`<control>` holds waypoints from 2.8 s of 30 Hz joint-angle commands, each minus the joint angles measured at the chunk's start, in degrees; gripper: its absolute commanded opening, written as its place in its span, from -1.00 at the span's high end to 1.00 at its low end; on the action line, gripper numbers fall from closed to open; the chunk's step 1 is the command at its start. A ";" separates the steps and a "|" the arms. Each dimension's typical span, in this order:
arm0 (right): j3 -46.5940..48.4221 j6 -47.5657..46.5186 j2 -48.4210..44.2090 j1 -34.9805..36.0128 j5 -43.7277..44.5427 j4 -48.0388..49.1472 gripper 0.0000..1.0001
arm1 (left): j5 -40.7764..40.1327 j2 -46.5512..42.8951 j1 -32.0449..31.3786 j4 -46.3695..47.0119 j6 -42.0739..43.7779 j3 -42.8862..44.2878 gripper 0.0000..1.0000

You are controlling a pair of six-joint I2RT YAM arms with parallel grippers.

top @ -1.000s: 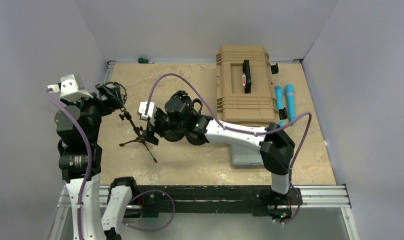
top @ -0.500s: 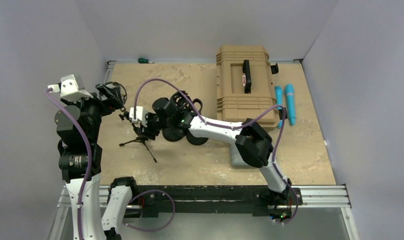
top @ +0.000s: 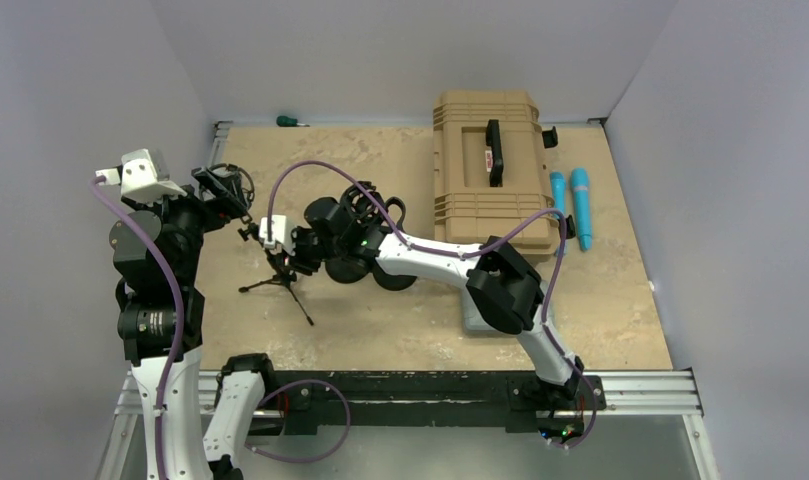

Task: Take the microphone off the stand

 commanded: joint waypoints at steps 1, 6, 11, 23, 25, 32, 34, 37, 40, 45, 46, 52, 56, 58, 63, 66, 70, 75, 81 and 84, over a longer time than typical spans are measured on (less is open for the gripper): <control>-0.34 0.55 -2.91 0.03 -1.15 3.75 0.29 | 1.07 0.24 0.45 2.82 0.19 0.12 -0.72; -0.03 1.10 -2.13 0.03 -0.99 4.12 0.28 | 1.09 0.31 0.45 2.79 0.19 0.08 -0.71; 0.05 1.36 -1.97 0.03 0.29 3.88 0.72 | 1.09 0.37 0.45 2.76 0.19 0.08 -0.71; -13.81 5.60 -7.30 2.65 22.35 14.80 1.00 | -0.44 -0.35 0.48 2.35 0.64 0.18 -0.71; -14.62 5.68 -6.93 3.70 27.59 15.48 1.00 | -0.72 -0.46 0.47 2.32 0.64 0.17 -0.71; -14.78 0.48 -3.02 8.74 53.00 19.71 1.00 | -1.16 -0.79 0.44 2.41 0.67 -0.01 -0.71; -15.55 -4.54 -0.89 10.20 62.40 24.15 1.00 | -1.18 -0.98 0.47 2.32 0.71 -0.01 -0.71; -18.09 -11.46 0.66 11.78 71.08 33.61 1.00 | -1.19 -1.16 0.44 2.23 0.74 -0.01 -0.70; -19.49 -14.83 0.16 12.56 70.72 36.88 1.00 | -1.17 -1.21 0.40 2.31 0.85 -0.08 -0.70; -16.66 -14.17 0.38 12.86 67.37 33.48 1.00 | -2.50 -1.34 0.44 2.40 0.96 -0.18 -0.70; -16.20 -13.67 0.19 12.95 66.86 32.83 1.00 | -2.63 -1.34 0.45 2.43 0.98 -0.18 -0.70; -15.10 -4.33 -4.71 12.97 56.15 24.81 0.35 | -2.68 -1.43 0.44 2.41 0.98 -0.19 -0.70; -14.59 2.68 -8.19 12.03 46.26 18.58 -0.02 | -2.48 -1.35 0.44 2.50 0.98 -0.24 -0.70; -14.59 6.44 -9.87 10.91 41.67 16.63 -0.21 | -2.33 -1.30 0.49 2.58 0.89 -0.25 -0.70; -16.68 12.36 -13.27 8.36 34.12 15.15 -0.39 | -2.25 -1.21 0.47 2.59 0.81 -0.32 -0.70; -16.89 15.01 -14.53 6.18 28.35 14.80 -0.41 | -2.16 -1.26 0.53 2.66 0.81 -0.36 -0.70; -15.22 18.41 -14.39 1.92 19.72 13.20 -0.41 | -2.14 -1.26 0.44 2.67 0.80 -0.36 -0.70; -10.95 19.27 -11.85 -1.90 11.10 9.78 -0.31 | -2.16 -1.34 0.43 2.67 0.81 -0.36 -0.70; -6.29 18.48 -8.51 -2.51 9.83 7.09 -0.04 | -1.99 -1.30 0.47 2.67 0.82 -0.34 -0.70; -4.46 18.46 -7.01 -2.52 8.83 6.05 -0.04 | -1.90 -1.17 0.43 2.67 0.80 -0.36 -0.70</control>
